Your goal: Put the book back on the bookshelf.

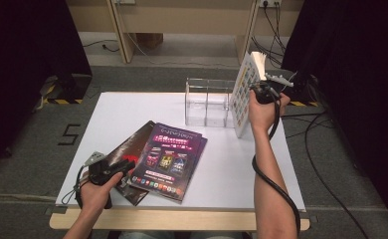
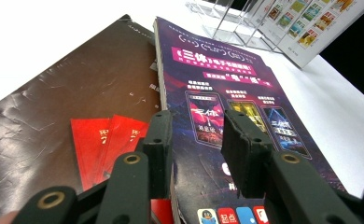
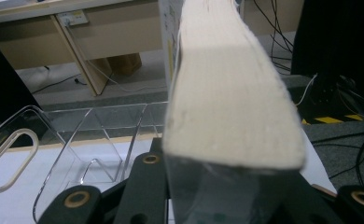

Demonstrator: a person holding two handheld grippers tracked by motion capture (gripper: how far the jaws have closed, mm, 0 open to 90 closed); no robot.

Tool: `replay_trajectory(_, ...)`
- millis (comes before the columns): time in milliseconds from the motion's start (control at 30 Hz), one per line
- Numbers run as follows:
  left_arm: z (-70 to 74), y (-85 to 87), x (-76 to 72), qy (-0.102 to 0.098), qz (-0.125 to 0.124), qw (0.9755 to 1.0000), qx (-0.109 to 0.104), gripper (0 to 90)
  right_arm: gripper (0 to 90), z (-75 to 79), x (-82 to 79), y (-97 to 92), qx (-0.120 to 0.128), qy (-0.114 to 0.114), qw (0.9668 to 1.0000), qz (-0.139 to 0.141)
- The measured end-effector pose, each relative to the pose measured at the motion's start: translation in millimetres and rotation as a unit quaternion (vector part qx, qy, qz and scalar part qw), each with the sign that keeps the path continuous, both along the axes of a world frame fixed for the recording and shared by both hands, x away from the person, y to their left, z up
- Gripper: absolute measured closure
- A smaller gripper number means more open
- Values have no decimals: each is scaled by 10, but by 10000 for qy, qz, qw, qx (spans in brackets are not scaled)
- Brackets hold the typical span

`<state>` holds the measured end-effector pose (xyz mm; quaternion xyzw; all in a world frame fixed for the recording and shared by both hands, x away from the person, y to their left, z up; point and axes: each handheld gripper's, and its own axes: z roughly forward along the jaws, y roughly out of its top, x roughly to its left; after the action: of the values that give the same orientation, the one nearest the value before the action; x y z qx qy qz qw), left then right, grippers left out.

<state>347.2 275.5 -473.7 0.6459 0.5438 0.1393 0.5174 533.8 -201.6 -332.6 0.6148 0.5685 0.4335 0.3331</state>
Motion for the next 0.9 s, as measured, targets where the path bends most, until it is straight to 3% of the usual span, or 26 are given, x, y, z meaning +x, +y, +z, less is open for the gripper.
replay_trajectory(167, 3, -19, -6, -16, -4, 10000, -17, 618, 707, 8, -7, 4, -132, 43, 9999, 101)
replay_trajectory(333, -9, -31, -14, 8, -25, 10000, -10, 611, 637, 39, -56, -38, -68, 25, 9999, 112)
replay_trajectory(900, -12, -74, -6, 65, -18, 9999, 79, 554, 590, 55, -330, -115, -56, -26, 9998, 181)
